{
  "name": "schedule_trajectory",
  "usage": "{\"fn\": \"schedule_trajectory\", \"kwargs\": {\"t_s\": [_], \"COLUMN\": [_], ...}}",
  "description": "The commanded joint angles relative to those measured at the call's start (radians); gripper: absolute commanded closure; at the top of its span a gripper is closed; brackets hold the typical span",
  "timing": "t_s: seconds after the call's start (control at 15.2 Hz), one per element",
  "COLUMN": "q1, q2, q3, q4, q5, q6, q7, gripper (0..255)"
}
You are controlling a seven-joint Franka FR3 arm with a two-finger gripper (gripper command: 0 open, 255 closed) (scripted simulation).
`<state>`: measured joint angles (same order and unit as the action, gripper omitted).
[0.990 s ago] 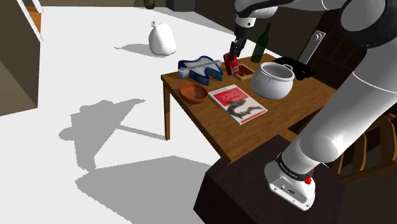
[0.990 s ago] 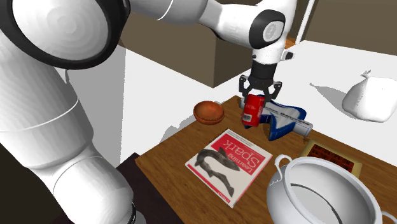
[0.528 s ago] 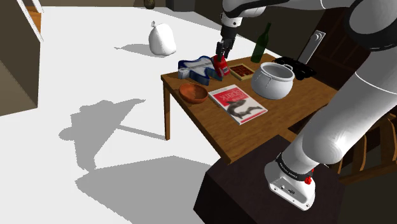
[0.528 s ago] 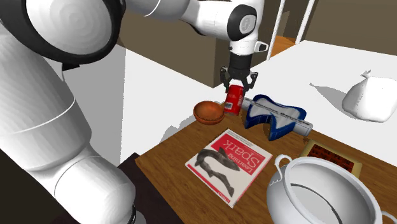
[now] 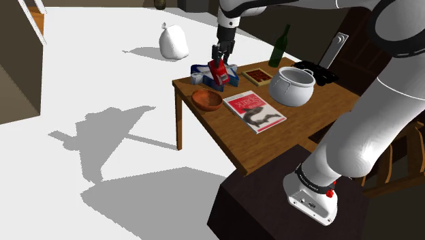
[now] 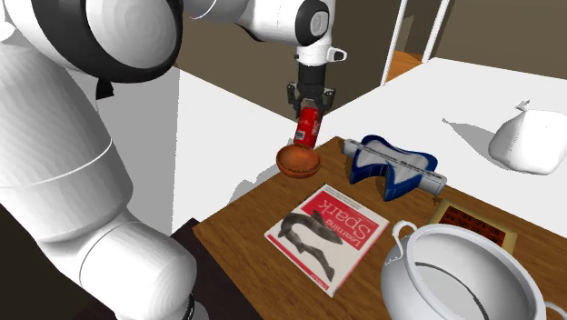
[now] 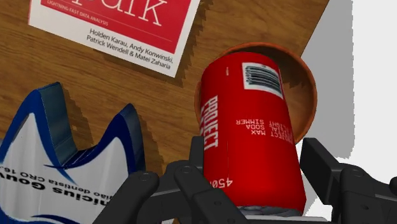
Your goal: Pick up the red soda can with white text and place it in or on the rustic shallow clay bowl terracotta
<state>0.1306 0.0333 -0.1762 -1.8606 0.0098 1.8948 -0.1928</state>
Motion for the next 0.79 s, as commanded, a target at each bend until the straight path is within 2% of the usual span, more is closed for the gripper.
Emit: {"fn": "schedule_trajectory", "kwargs": {"t_s": [0.0, 0.07, 0.73], "q1": [0.023, 0.036, 0.035], "q2": [0.017, 0.028, 0.055], "q3": [0.022, 0.033, 0.033], "q4": [0.025, 0.042, -0.061], "q5": [0.002, 0.003, 0.008], "q6": [-0.008, -0.014, 0.115], "q7": [0.046, 0.07, 0.066], "gripper": [255, 255, 255]}}
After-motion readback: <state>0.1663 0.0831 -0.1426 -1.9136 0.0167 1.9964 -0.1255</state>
